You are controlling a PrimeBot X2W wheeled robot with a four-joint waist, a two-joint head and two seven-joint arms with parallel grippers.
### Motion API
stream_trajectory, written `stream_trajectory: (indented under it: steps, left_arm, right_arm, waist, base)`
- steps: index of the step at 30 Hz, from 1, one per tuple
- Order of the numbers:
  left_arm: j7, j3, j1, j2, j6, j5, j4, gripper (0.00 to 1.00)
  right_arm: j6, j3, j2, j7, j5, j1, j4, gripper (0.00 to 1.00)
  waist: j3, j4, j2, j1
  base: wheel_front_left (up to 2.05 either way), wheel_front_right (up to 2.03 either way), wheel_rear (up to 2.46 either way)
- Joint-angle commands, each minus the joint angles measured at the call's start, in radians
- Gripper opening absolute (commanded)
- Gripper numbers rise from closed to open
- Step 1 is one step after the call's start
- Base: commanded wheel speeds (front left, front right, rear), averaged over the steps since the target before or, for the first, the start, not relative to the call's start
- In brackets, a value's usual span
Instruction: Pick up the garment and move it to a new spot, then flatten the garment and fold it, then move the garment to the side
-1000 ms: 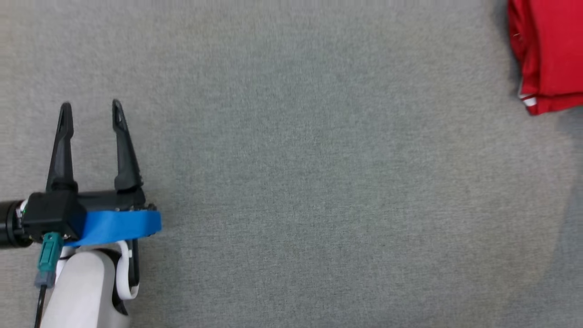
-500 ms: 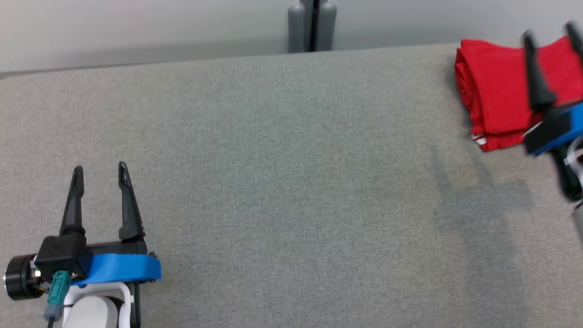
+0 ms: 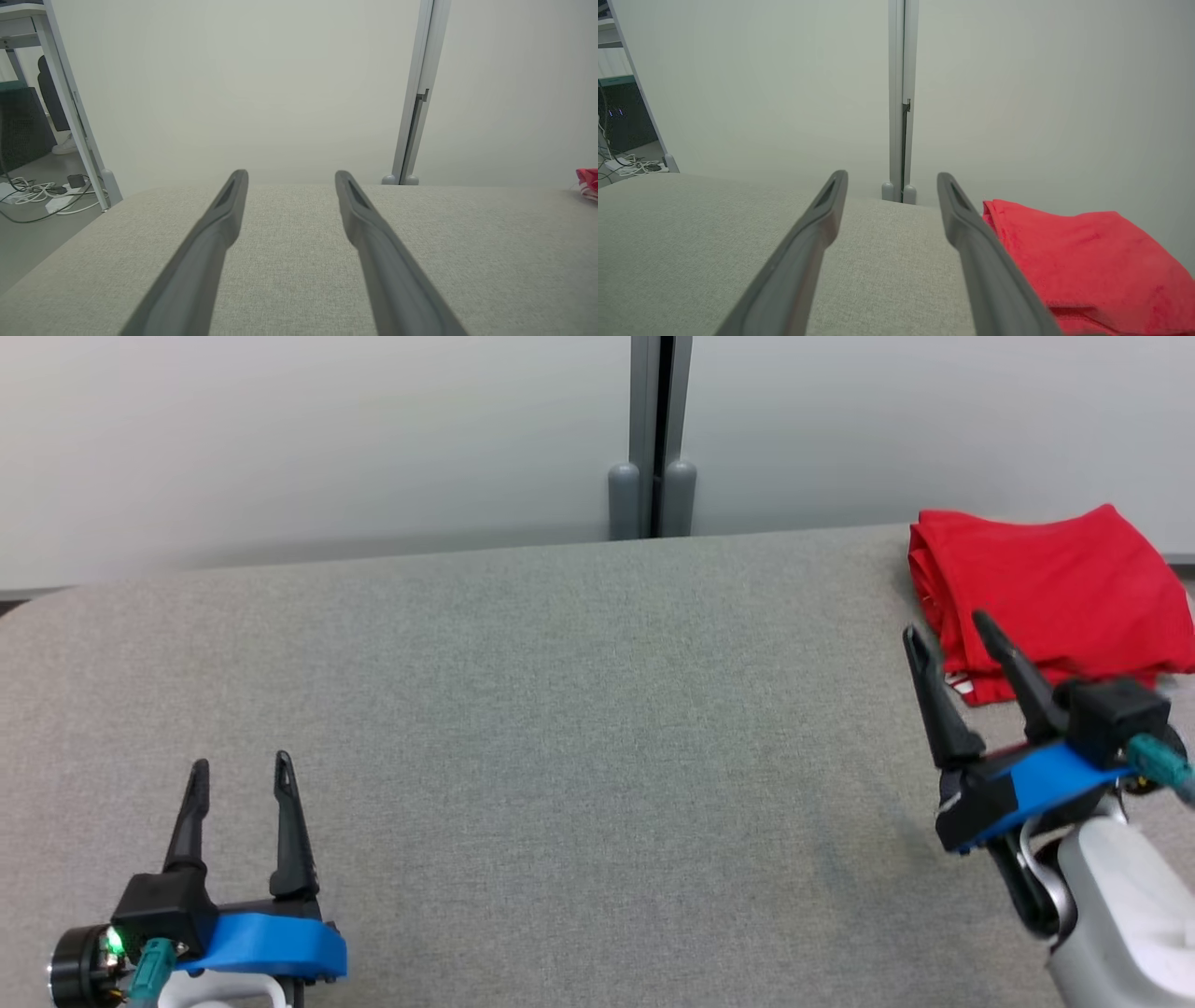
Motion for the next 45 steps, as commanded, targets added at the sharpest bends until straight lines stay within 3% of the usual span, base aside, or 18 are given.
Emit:
stream_trajectory:
  steps: [1, 14, 23, 42, 43, 45]
  left_arm:
    - [0.002, -0.005, 0.013, -0.002, -0.004, -0.004, 0.006, 1.0]
    - [0.018, -0.03, 0.049, -0.003, -0.006, -0.017, 0.016, 1.0]
    - [0.03, -0.021, 0.064, 0.01, 0.011, -0.025, -0.011, 1.0]
    - [0.057, -0.018, 0.068, 0.028, 0.034, -0.033, -0.036, 1.0]
    - [0.054, -0.02, 0.058, 0.023, 0.03, -0.034, -0.031, 0.0]
    - [0.055, -0.02, 0.063, 0.015, 0.028, -0.039, -0.016, 0.0]
  right_arm:
    - [0.0, -0.012, 0.007, -0.002, -0.009, 0.042, -0.019, 1.0]
    - [0.0, -0.152, 0.103, 0.034, -0.066, 0.299, -0.212, 1.0]
    - [0.0, -0.24, 0.175, 0.101, -0.109, 0.392, -0.343, 1.0]
    - [0.0, -0.27, 0.205, 0.128, -0.121, 0.409, -0.338, 1.0]
    - [0.0, -0.268, 0.204, 0.129, -0.122, 0.395, -0.337, 0.0]
    - [0.0, -0.268, 0.207, 0.131, -0.118, 0.399, -0.32, 0.0]
  waist:
    - [-0.013, 0.001, 0.0, 0.0002]
    - [-0.067, 0.007, 0.0, 0.0002]
    - [-0.081, -0.001, 0.0, 0.0002]
    - [-0.079, 0.008, 0.0, 0.0002]
    - [-0.079, 0.008, 0.0, 0.0002]
    - [-0.079, 0.008, 0.0, 0.0002]
  base:
    - [0.0, 0.0, 0.0]
    - [0.0, 0.0, 0.0]
    - [0.0, 0.0, 0.0]
    - [0.0, 0.0, 0.0]
    - [0.0, 0.0, 0.0]
    - [0.0, 0.0, 0.0]
